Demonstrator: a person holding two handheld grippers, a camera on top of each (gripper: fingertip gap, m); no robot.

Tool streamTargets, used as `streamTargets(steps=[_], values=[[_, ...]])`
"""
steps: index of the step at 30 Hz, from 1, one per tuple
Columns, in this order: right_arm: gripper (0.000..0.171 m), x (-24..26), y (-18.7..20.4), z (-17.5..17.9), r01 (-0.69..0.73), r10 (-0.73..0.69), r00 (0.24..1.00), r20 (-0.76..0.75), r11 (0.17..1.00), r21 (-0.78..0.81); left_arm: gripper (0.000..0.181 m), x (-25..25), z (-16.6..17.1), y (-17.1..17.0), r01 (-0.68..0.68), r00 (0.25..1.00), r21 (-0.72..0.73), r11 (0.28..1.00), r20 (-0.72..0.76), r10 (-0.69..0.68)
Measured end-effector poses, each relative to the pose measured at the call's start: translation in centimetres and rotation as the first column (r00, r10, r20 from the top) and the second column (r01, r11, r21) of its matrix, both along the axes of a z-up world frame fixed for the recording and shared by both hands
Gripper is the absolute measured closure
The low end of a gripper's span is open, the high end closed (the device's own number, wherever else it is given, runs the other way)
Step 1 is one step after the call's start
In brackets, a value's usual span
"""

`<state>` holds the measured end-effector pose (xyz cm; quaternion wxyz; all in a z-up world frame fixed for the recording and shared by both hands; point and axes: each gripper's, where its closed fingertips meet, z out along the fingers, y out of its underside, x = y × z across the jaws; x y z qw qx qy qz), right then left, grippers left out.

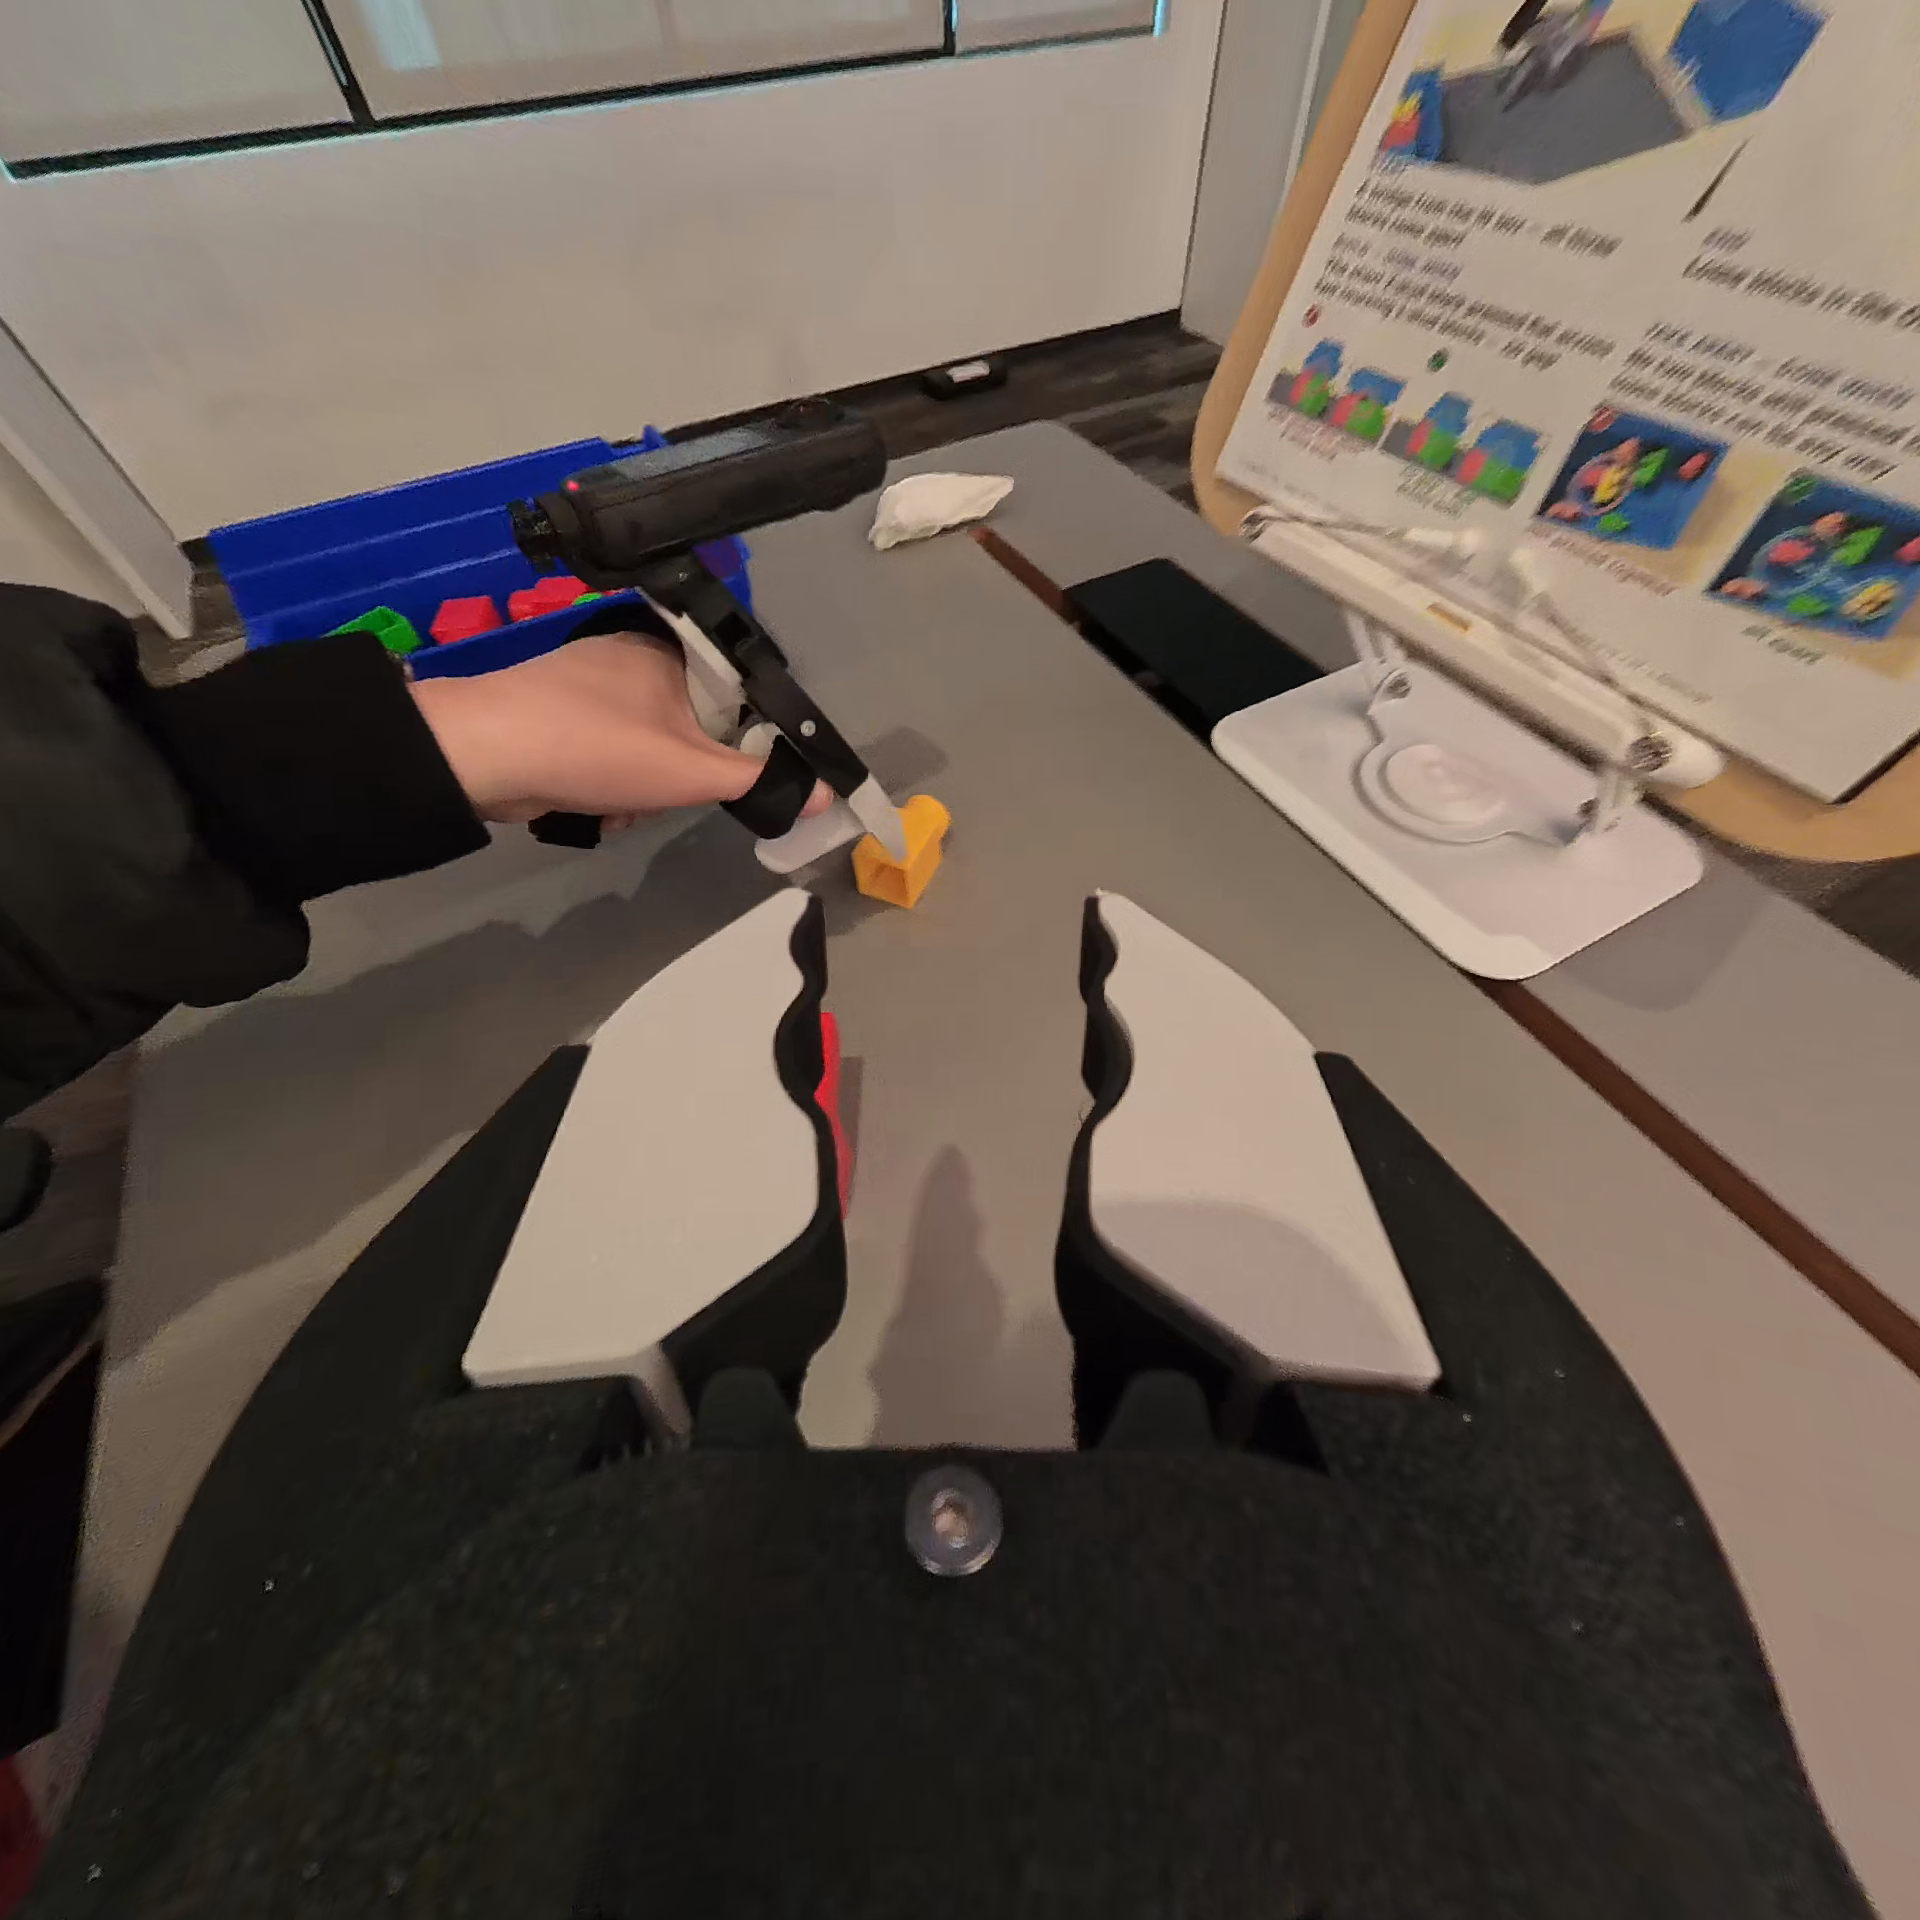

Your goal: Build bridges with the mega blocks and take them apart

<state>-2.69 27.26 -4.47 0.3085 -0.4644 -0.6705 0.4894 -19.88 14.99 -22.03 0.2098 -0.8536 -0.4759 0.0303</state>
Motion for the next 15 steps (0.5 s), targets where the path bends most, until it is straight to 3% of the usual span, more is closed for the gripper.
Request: streamTargets(steps=[4,12,15], values=[[0.123,0.5,1.1,-0.7,-0.021,0.02,0.998,0.052,1.0,0.02,0.102,0.0,-0.4,0.6,-0.039,0.999,-0.093,0.995,0.012,0.04],[0.126,1.2,2.8,0.6,-0.008,0.008,1.0,0.0,0.998,-0.055,0.106,0.2,-2.3,0.5,-0.066,0.998,-0.224,0.972,-0.005,0.067],[0.129,1.4,2.9,1.0,-0.015,0.014,1.0,-0.019,0.997,-0.078,0.11,0.4,-3.1,0.5,-0.087,0.995,-0.197,0.976,0.024,0.093]])
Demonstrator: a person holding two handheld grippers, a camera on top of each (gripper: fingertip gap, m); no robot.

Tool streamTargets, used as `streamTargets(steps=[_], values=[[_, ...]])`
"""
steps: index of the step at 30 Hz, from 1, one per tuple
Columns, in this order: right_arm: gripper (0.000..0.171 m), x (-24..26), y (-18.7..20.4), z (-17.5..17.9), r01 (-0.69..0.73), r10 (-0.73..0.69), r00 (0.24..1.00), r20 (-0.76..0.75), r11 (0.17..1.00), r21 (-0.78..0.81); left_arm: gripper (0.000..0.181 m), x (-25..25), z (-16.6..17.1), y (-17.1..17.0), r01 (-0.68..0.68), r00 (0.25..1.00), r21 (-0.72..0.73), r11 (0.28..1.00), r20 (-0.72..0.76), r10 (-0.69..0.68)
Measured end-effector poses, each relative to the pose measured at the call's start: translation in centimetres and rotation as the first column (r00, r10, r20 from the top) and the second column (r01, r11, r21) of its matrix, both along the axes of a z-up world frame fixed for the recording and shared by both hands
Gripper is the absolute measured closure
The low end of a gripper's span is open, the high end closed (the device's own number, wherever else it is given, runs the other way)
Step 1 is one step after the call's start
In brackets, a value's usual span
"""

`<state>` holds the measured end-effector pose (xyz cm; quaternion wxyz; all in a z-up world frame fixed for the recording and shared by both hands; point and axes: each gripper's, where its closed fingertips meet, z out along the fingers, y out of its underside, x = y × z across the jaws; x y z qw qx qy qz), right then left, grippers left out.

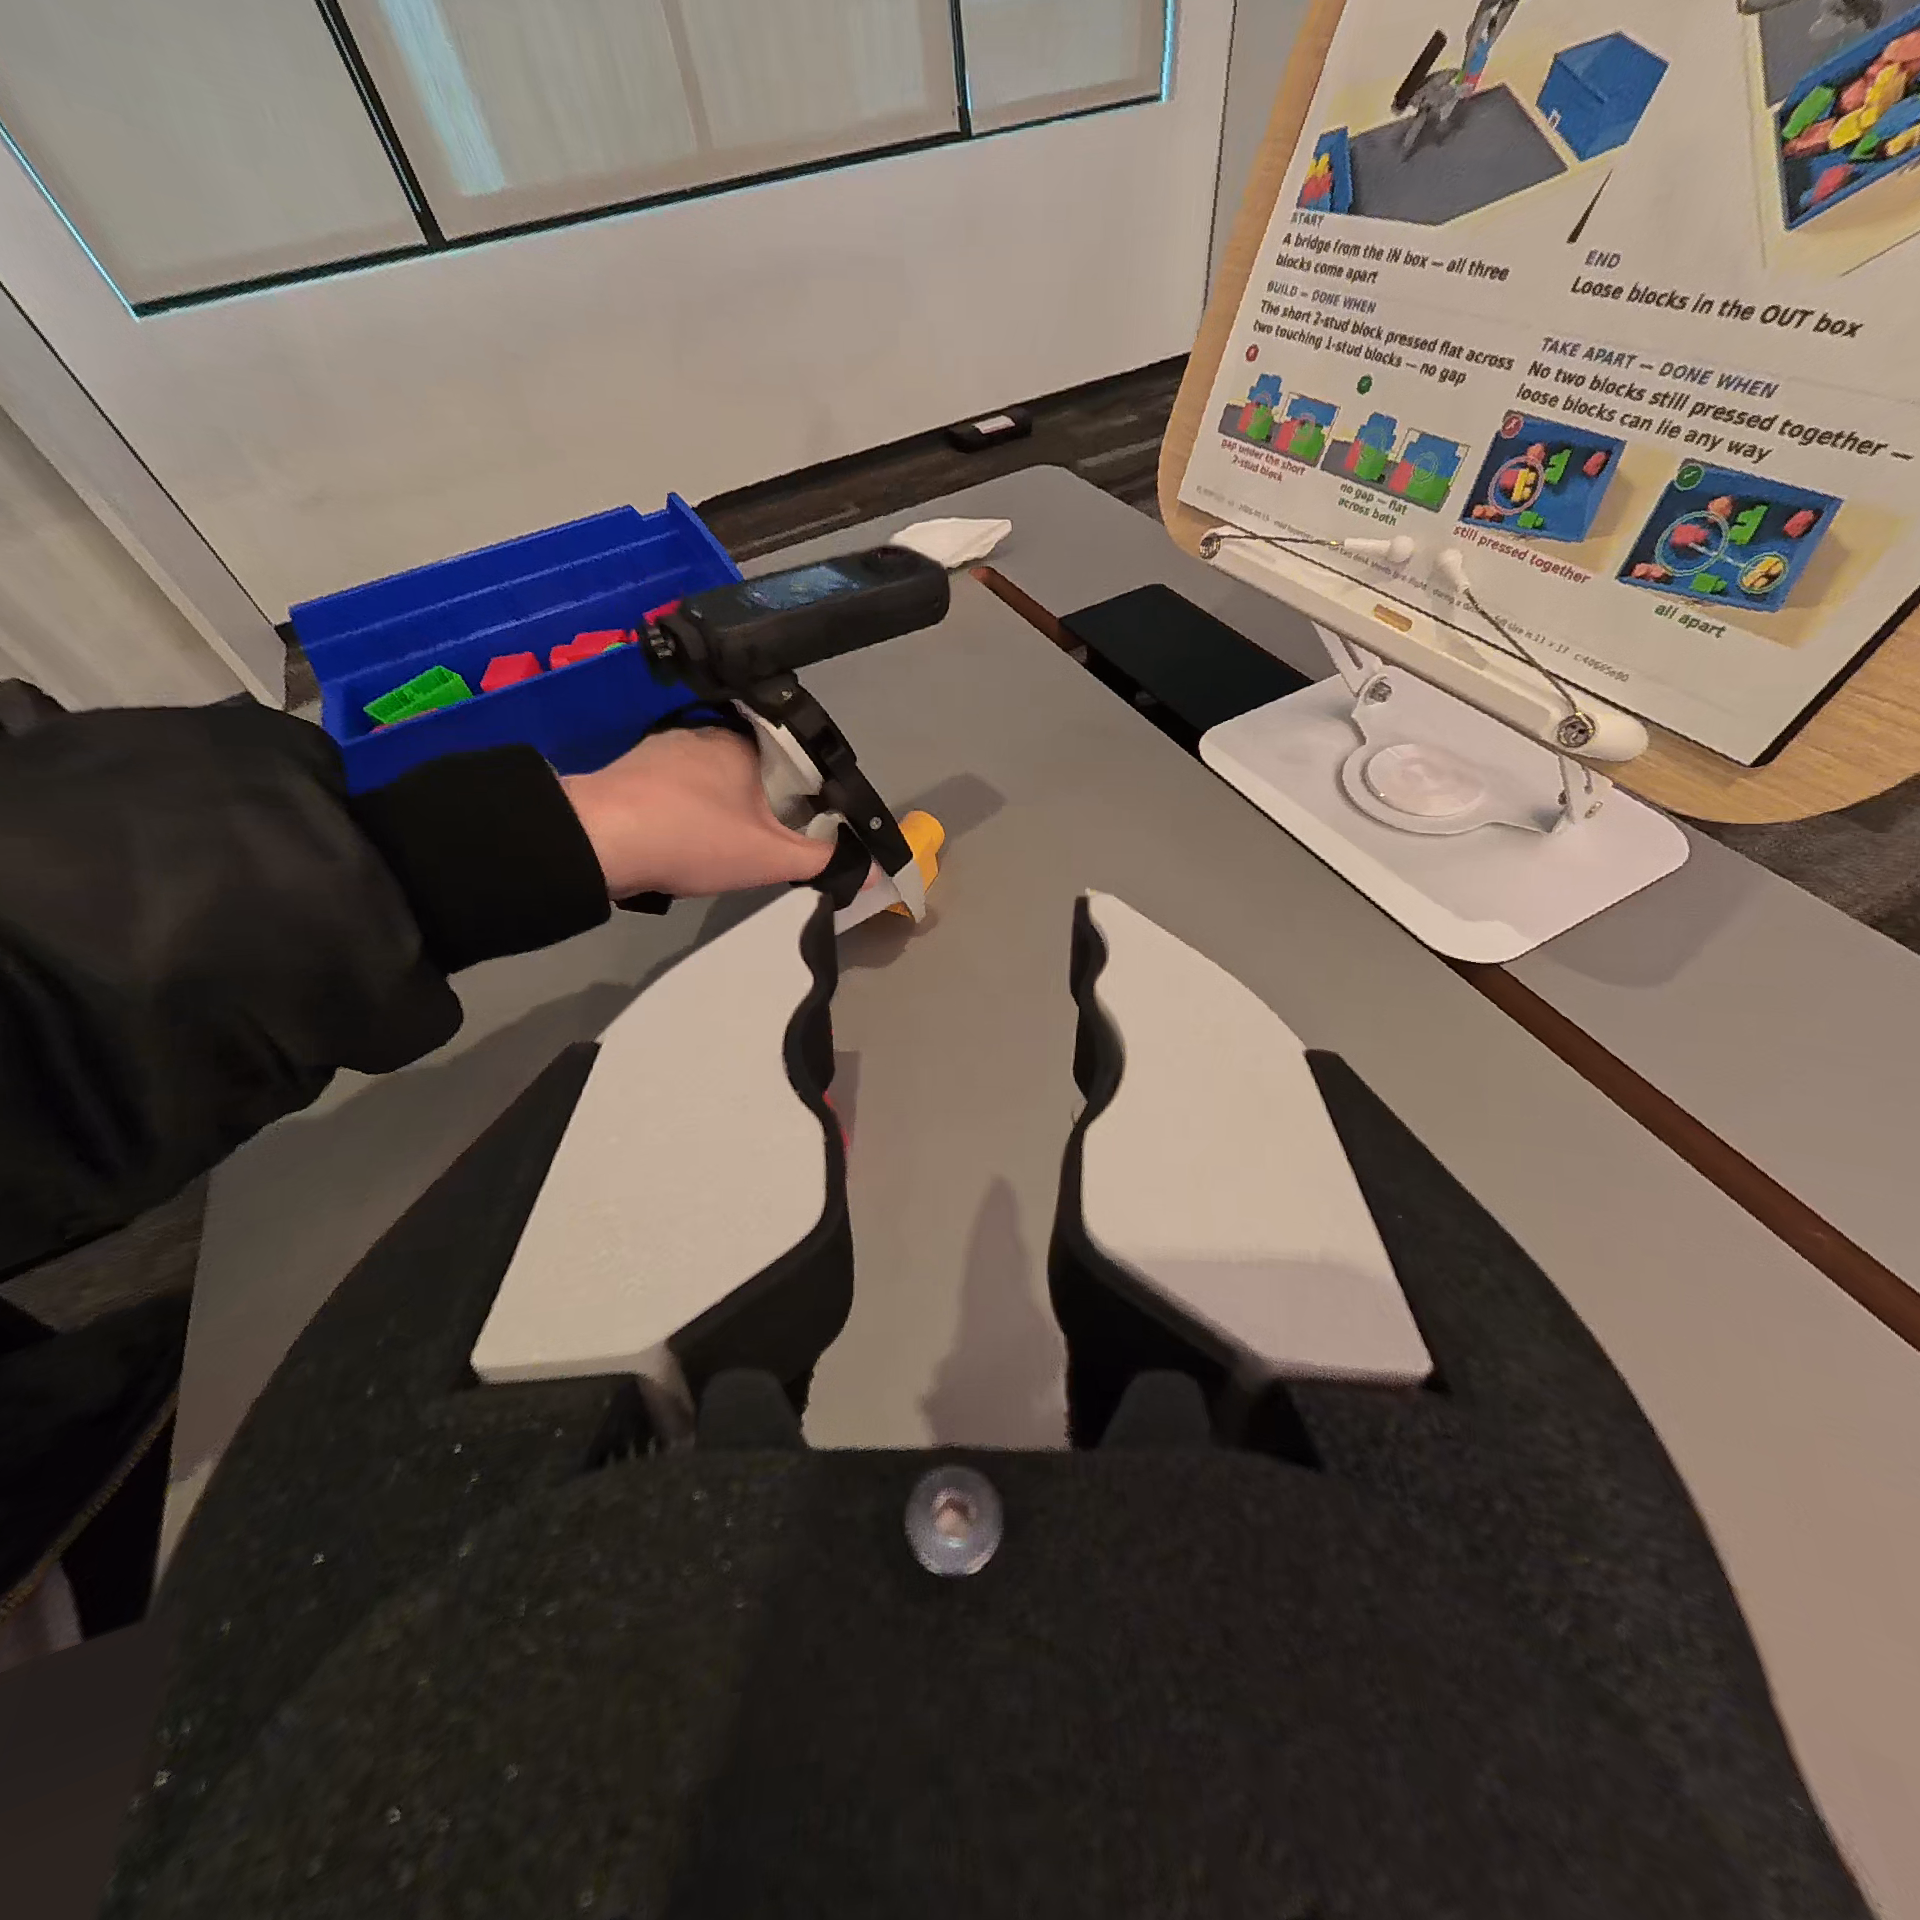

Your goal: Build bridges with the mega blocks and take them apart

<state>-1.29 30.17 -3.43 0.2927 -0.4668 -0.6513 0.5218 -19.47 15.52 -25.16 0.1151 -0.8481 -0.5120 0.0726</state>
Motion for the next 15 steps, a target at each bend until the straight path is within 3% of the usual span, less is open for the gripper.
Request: streamTargets(steps=[8,15], values=[[0.129,0.06,0.59,-0.14,0.015,-0.015,1.0,0.005,1.0,-0.01,0.115,-0.86,-0.63,0.15,0.016,1.0,-0.007,1.0,0.007,-0.016],[0.13,-0.25,0.7,-0.93,0.013,-0.013,0.999,0.031,1.0,-0.021,0.142,-1.05,-0.45,-0.34,0.072,0.997,0.002,0.997,0.001,-0.072]])
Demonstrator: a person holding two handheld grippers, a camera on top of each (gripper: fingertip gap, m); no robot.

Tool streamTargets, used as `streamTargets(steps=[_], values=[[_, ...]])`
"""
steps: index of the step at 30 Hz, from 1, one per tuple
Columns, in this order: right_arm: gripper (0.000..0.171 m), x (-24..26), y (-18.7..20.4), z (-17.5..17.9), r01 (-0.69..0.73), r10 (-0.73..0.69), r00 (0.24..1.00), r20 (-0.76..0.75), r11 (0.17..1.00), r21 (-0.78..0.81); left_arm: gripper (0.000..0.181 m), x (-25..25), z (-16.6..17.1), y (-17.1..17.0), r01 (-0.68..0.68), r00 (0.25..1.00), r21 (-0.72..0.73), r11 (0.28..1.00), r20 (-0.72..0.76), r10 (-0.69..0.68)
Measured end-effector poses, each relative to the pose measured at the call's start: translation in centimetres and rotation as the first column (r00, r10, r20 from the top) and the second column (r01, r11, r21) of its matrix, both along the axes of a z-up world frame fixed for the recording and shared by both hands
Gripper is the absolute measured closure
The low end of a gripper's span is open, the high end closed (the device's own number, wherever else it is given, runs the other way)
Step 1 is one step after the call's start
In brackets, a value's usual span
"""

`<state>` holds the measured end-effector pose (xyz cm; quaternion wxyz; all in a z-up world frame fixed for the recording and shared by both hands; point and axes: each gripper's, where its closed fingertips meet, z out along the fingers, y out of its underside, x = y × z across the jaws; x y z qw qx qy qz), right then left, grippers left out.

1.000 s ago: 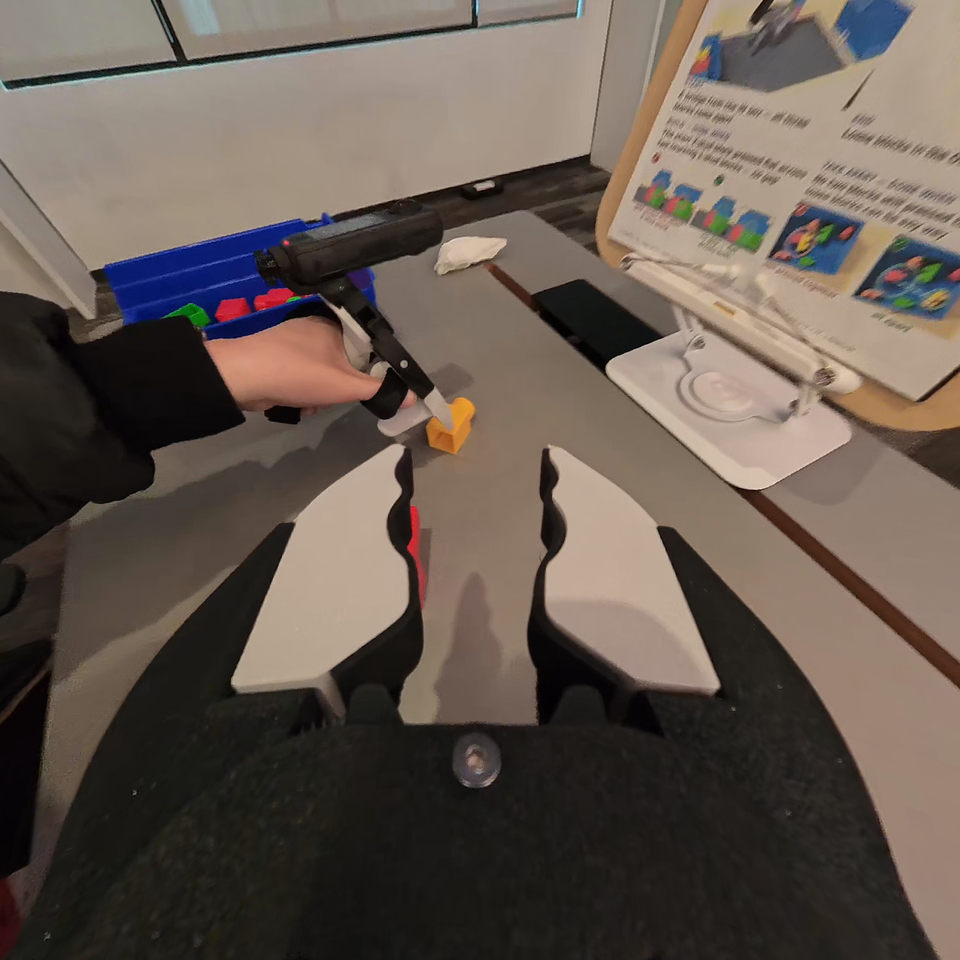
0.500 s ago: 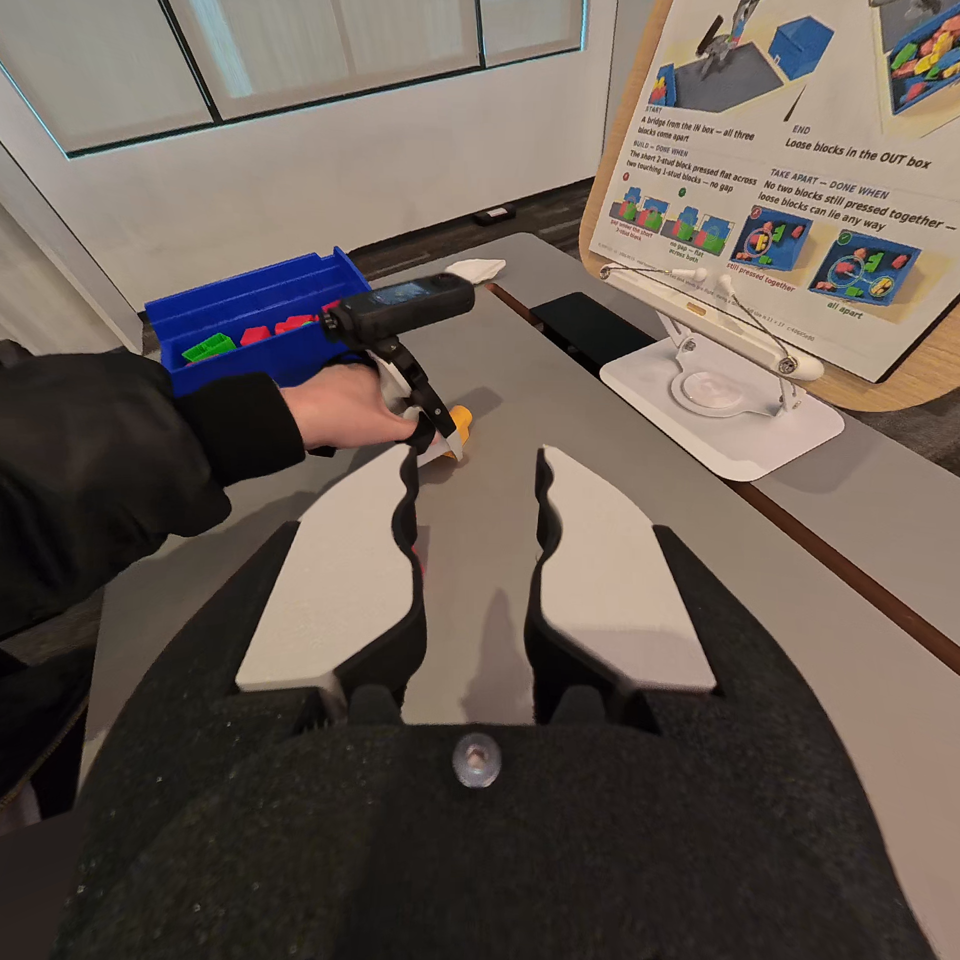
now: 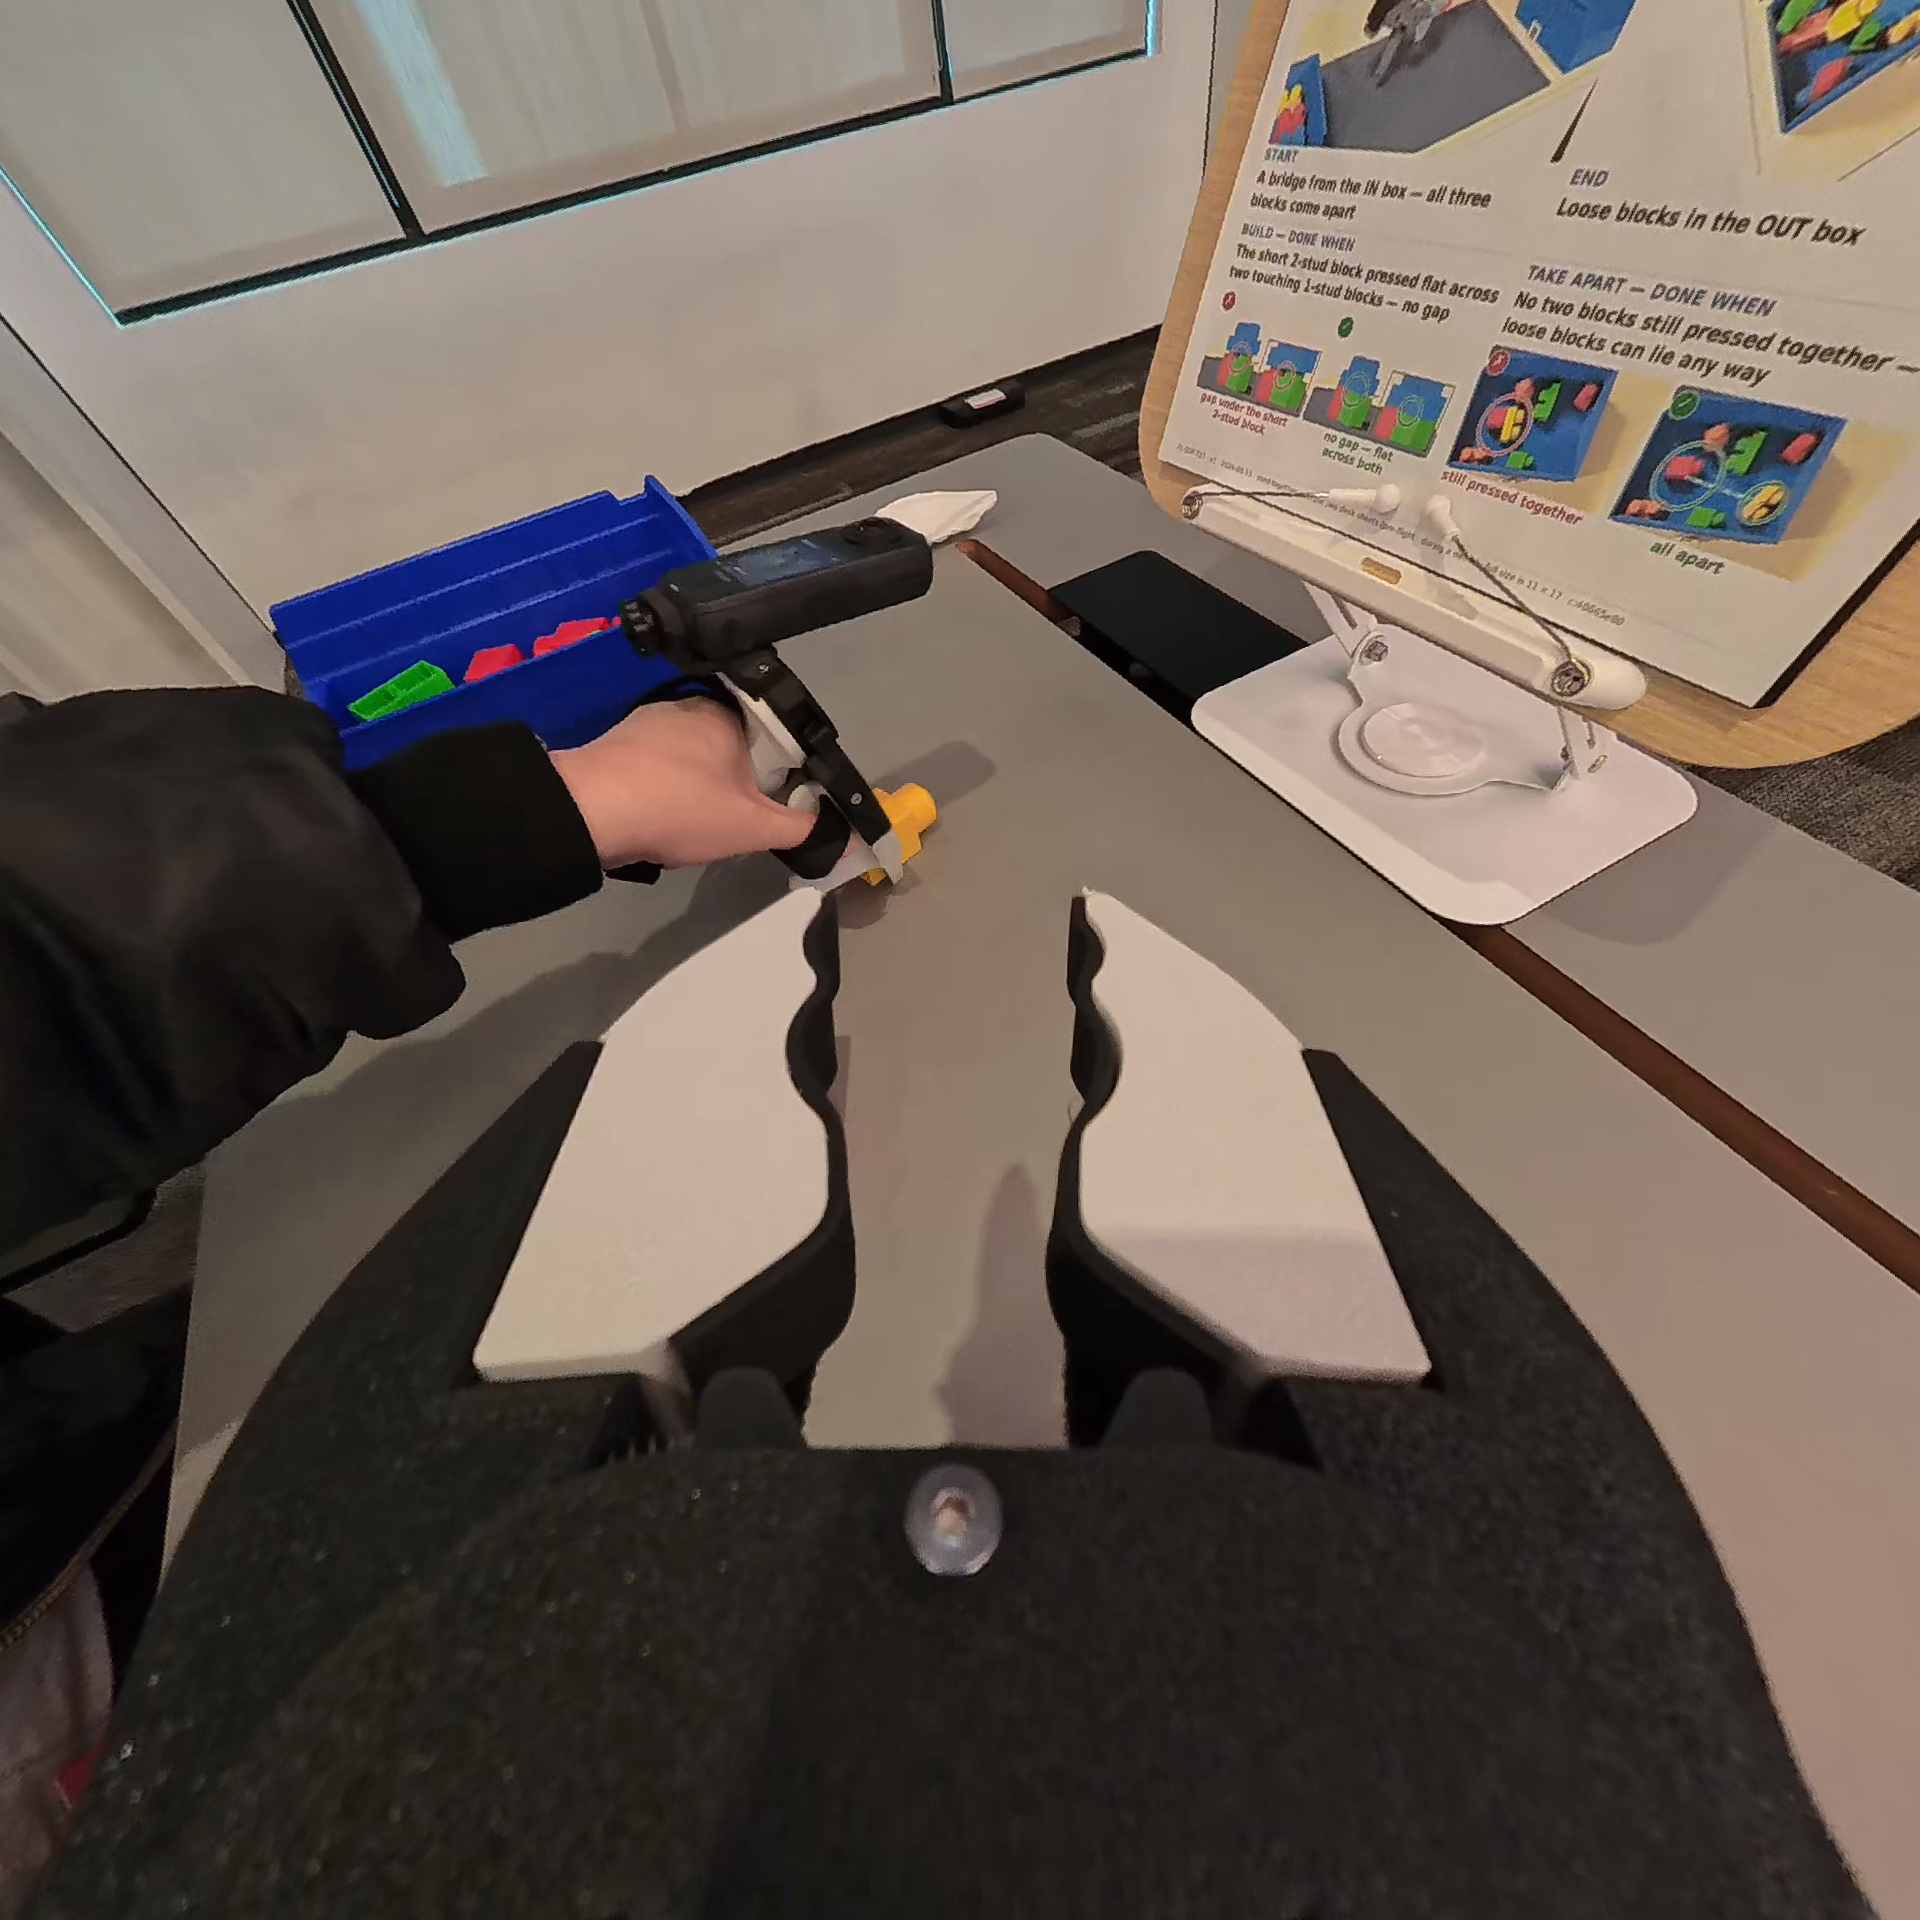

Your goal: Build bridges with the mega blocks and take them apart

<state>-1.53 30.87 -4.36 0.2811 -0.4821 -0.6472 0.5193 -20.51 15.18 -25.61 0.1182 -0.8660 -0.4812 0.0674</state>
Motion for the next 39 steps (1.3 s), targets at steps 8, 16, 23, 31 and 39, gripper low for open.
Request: streamTargets(steps=[8,16,23,31,39], values=[[0.129,-1.2,-2.2,-3.2,-0.078,0.078,0.991,0.105,0.997,-0.004,0.143,-0.3,0.3,-0.7,0.196,0.979,0.029,0.98,-0.058,-0.194],[0.108,-0.8,-9.4,-9.8,-0.218,0.18,0.97,0.167,0.943,0.252,0.143,0.3,6.4,-1.6,0.53,0.691,0.066,0.846,-0.611,-0.385],[0.115,-0.8,-11.7,-14.2,-0.147,0.112,0.985,0.129,0.943,0.298,0.143,3.4,8.3,-1.6,0.649,0.438,-0.009,0.761,-0.813,-0.383],[0.118,-2.5,-11.8,-16.3,-0.065,0.012,0.985,0.17,0.95,0.306,0.143,4.5,8.5,-1.1,0.728,0.416,0.056,0.683,-0.828,-0.375],[0.135,-2.9,-12.7,-17.1,-0.071,0.023,0.981,0.192,0.966,0.248,0.143,5.0,8.8,-0.9,0.756,0.412,0.101,0.647,-0.841,-0.35]])
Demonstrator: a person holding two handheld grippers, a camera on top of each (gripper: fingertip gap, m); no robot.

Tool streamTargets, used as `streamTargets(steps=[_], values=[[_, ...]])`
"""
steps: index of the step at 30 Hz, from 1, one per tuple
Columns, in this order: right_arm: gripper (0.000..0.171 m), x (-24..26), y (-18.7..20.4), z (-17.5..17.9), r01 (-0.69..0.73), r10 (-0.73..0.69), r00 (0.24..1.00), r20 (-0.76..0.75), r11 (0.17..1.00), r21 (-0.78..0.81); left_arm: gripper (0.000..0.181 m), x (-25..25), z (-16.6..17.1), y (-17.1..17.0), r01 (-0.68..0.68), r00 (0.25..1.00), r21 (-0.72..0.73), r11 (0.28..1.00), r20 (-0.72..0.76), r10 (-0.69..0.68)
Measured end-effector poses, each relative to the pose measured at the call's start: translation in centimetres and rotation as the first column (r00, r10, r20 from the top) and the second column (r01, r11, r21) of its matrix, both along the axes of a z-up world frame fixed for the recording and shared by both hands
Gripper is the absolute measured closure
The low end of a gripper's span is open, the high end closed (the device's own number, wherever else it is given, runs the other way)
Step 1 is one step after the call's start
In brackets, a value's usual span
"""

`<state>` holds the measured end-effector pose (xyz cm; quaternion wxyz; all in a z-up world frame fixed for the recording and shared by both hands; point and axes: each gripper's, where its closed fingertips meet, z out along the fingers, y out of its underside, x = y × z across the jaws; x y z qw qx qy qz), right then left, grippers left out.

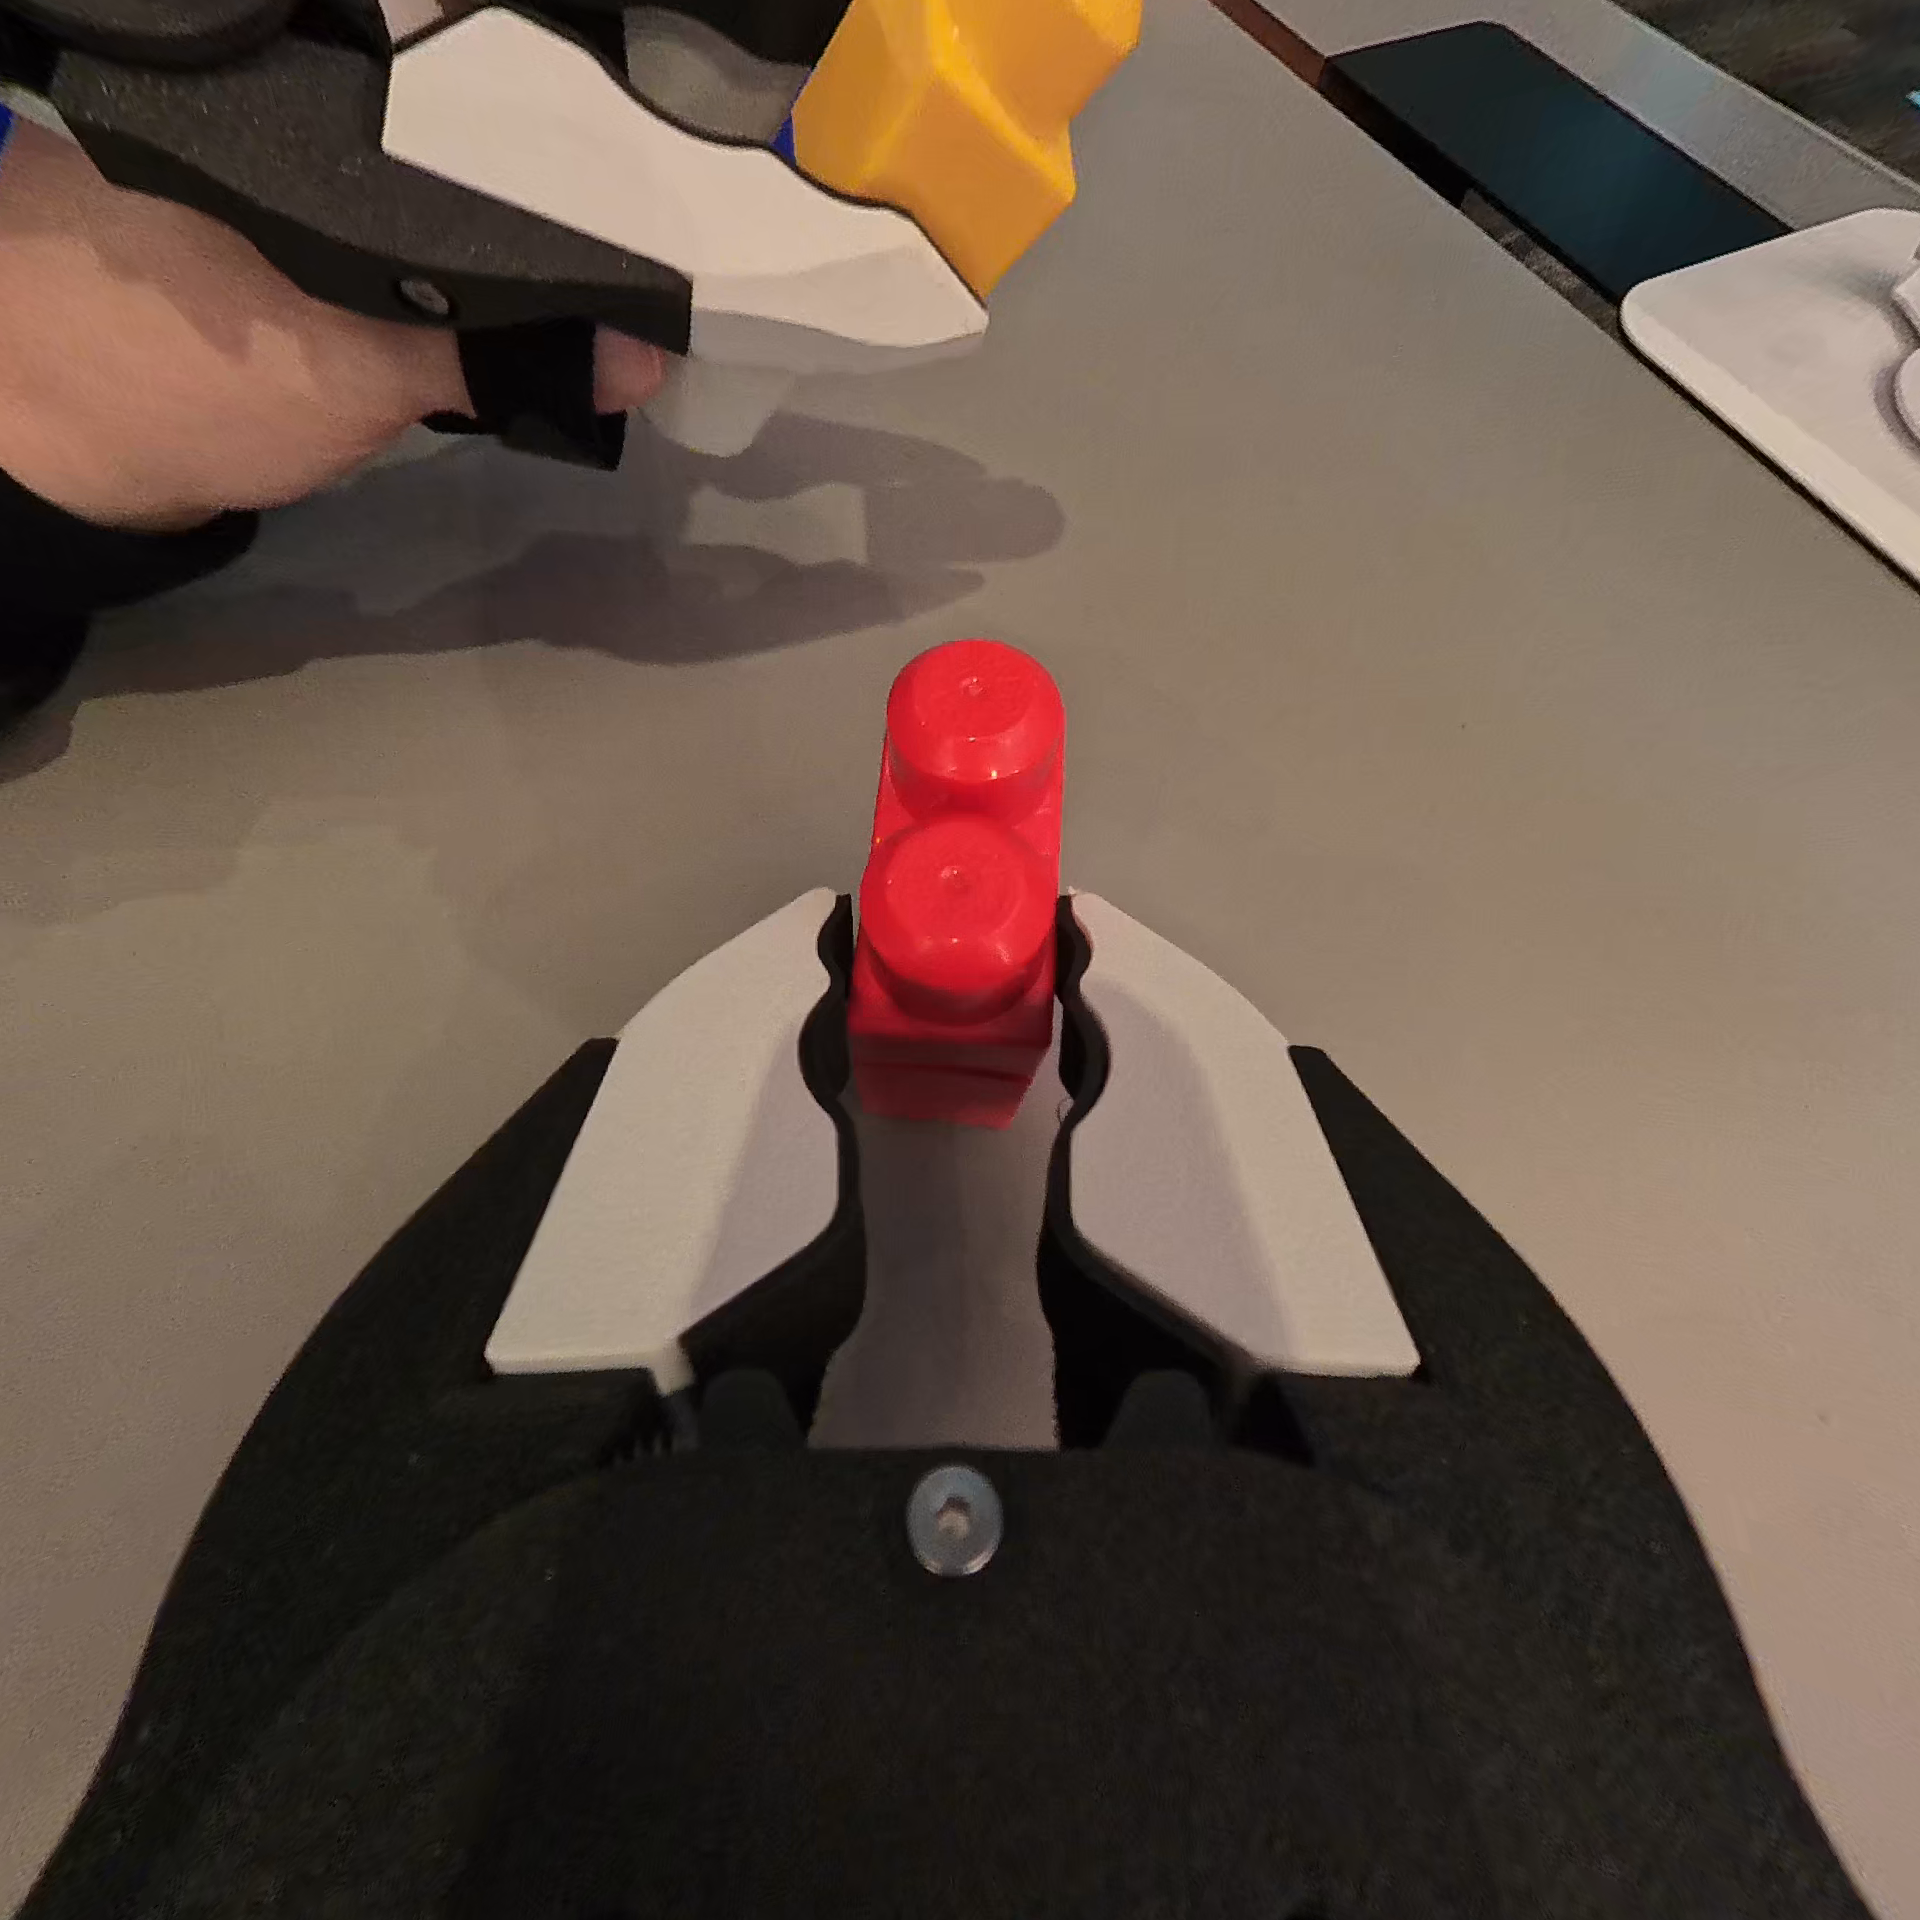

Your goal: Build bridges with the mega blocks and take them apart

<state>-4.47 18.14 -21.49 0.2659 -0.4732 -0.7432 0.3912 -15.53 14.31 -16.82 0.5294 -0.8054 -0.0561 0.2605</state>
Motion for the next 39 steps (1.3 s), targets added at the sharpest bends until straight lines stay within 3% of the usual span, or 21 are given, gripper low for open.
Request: streamTargets(steps=[4,6,12,16,20,26,30,39], values=[[0.127,-0.3,-0.6,0.1,0.008,-0.007,1.0,0.011,0.996,-0.09,0.143,0.0,0.2,-0.1,0.005,1.0,0.011,1.0,0.002,-0.005],[0.135,-0.5,-0.5,-0.2,0.015,-0.014,1.0,0.017,0.998,-0.065,0.143,0.0,0.2,-0.2,0.002,1.0,0.01,1.0,-0.003,-0.002],[0.135,-0.6,-0.4,0.1,0.035,-0.035,0.999,-0.009,0.999,-0.022,0.143,0.2,-0.6,-0.2,0.026,0.999,-0.001,1.0,0.025,-0.026],[0.135,-0.7,-0.6,3.0,0.026,-0.044,0.998,-0.053,0.955,-0.294,0.144,1.4,-0.6,0.0,0.081,0.997,0.009,0.997,0.012,-0.081],[0.136,-1.3,-0.7,8.3,-0.093,0.008,0.989,-0.15,0.817,-0.569,0.144,3.0,0.3,0.6,0.133,0.991,0.036,0.99,-0.007,-0.133],[0.136,-2.7,-1.5,9.9,-0.155,0.079,0.983,-0.169,0.847,-0.509,0.144,4.4,0.8,1.3,0.194,0.981,0.033,0.981,-0.033,-0.193],[0.135,-2.4,-1.5,9.8,-0.237,0.189,0.971,-0.149,0.865,-0.443,0.144,6.6,1.1,1.8,0.317,0.948,0.062,0.947,0.024,-0.319],[0.135,0.4,-2.2,10.4,-0.541,0.501,0.839,-0.213,0.811,-0.224,0.144,10.5,1.5,1.5,0.53,0.79,0.202,0.824,0.237,-0.566]])
